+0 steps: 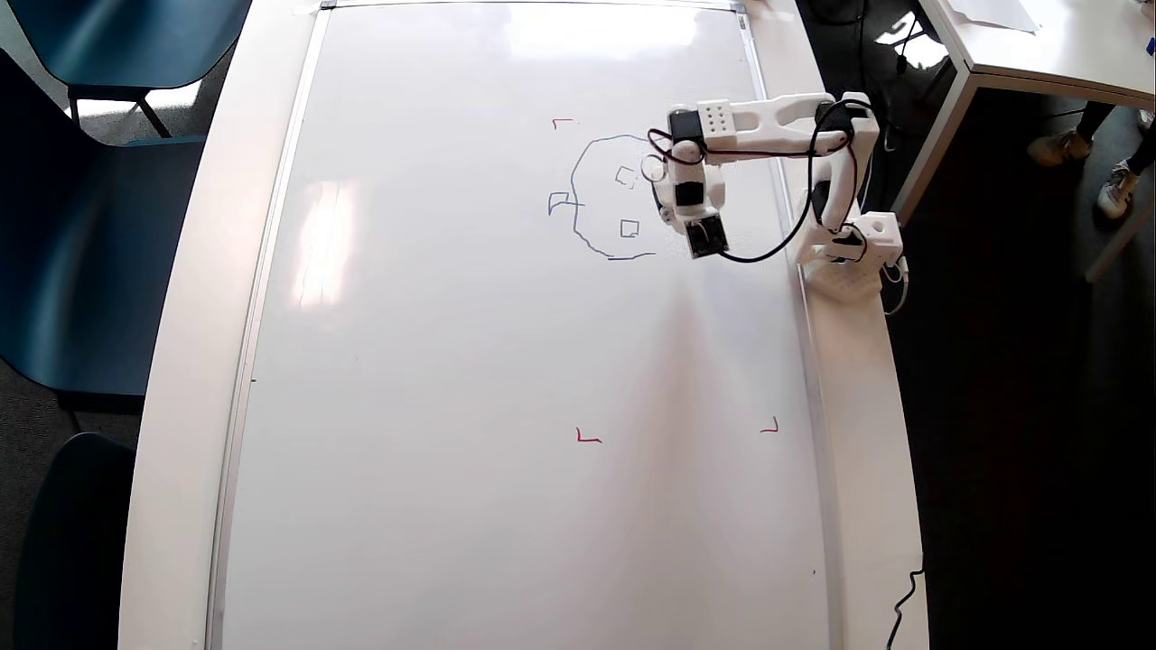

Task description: Draw on a whiteboard a robot head using a pen attached to the gripper

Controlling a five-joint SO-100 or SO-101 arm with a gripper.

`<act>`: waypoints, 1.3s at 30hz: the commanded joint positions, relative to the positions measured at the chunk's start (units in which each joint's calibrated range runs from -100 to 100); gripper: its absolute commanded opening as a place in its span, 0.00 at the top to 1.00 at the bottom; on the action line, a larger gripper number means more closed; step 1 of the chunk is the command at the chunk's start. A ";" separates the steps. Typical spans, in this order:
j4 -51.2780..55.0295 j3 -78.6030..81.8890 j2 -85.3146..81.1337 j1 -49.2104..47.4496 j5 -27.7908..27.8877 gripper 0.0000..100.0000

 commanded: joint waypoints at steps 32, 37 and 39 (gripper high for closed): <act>-8.35 -5.36 8.62 -1.26 0.04 0.99; -8.61 -5.45 8.87 -2.07 -0.65 0.99; -8.61 -5.45 9.04 -2.15 -0.71 0.99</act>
